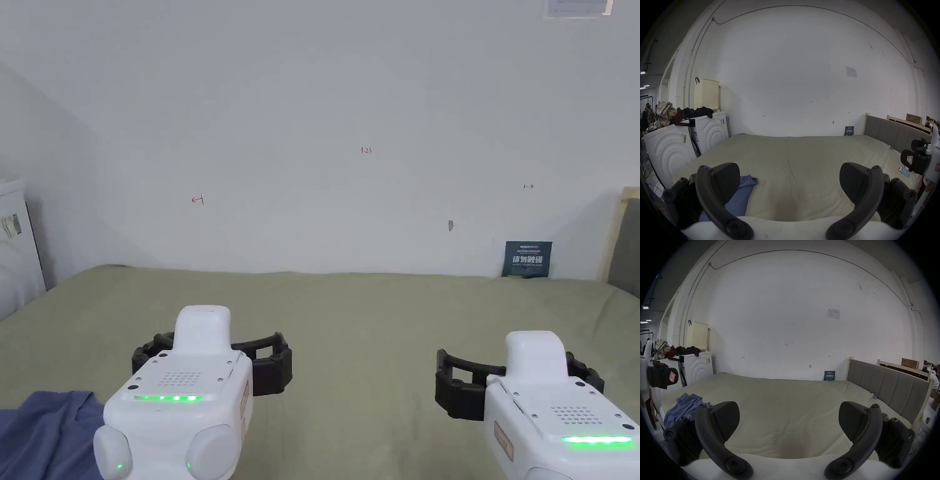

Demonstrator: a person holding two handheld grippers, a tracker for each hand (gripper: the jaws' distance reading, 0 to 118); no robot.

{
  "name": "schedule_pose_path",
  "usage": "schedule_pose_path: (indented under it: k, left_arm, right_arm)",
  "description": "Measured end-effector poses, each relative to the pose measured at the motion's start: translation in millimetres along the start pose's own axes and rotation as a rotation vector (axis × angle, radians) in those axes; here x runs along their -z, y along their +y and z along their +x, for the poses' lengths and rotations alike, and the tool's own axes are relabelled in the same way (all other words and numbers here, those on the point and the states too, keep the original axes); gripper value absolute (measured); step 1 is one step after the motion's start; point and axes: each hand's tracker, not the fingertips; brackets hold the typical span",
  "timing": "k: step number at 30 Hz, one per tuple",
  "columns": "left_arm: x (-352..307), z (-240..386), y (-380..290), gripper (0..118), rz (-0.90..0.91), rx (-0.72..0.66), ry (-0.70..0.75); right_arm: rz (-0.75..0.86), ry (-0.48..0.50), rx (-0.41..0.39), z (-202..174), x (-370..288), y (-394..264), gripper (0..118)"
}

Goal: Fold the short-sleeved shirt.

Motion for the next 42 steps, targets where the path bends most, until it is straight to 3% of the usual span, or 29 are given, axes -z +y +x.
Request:
schedule_pose_path:
  k: [3, 4, 5, 6, 7, 8, 11, 14, 21, 26, 35, 42]
  left_arm:
    - [-1, -1, 0, 116, 0.005, 0.009, 0.012]
    - [-1, -1, 0, 110, -0.002, 0.012, 0.01]
    - [-2, -1, 1, 95, -0.001, 0.012, 0.014]
    - [-3, -1, 0, 48, 0.01, 0.008, 0.019]
    - [-3, -2, 0, 3, 0.01, 0.011, 0.024]
    - [-1, -2, 0, 0, 0.009, 0.007, 0.025]
    - [-1, -7, 1, 0, -0.007, -0.027, -0.011]
    - [-2, -6, 0, 0, 0.004, -0.006, 0.005]
    - [-10, -19, -2, 0, 0.005, 0.02, 0.033]
    - [-30, -71, -3, 0, 0.001, 0.016, 0.158]
    - [-98, -189, -13, 0, -0.03, -0.039, 0.485]
    - [-133, -233, -24, 0, -0.055, -0.064, 0.602]
  right_arm:
    - [0.001, -0.007, 0.009, 1, -2, 1, 118]
    - [0.006, -0.014, 0.012, 2, -3, 2, 118]
    - [0.001, -0.013, 0.01, 2, -4, 3, 113]
    - [0.008, -0.019, 0.004, 0, -7, 4, 60]
    - [0.036, -0.062, -0.03, -2, -8, 5, 0]
    - [0.031, -0.137, -0.052, -4, -5, 4, 0]
    - [-0.024, -0.018, 0.028, 18, -12, 8, 0]
    - [0.005, -0.082, -0.017, 4, -6, 2, 0]
    - [-0.01, -0.032, -0.013, -11, 6, 4, 0]
    - [-0.001, 0.098, -0.023, -60, 13, 4, 0]
    - [-0.002, 0.419, -0.028, -193, 31, 4, 0]
    - [-0.002, 0.532, -0.044, -244, 30, 4, 0]
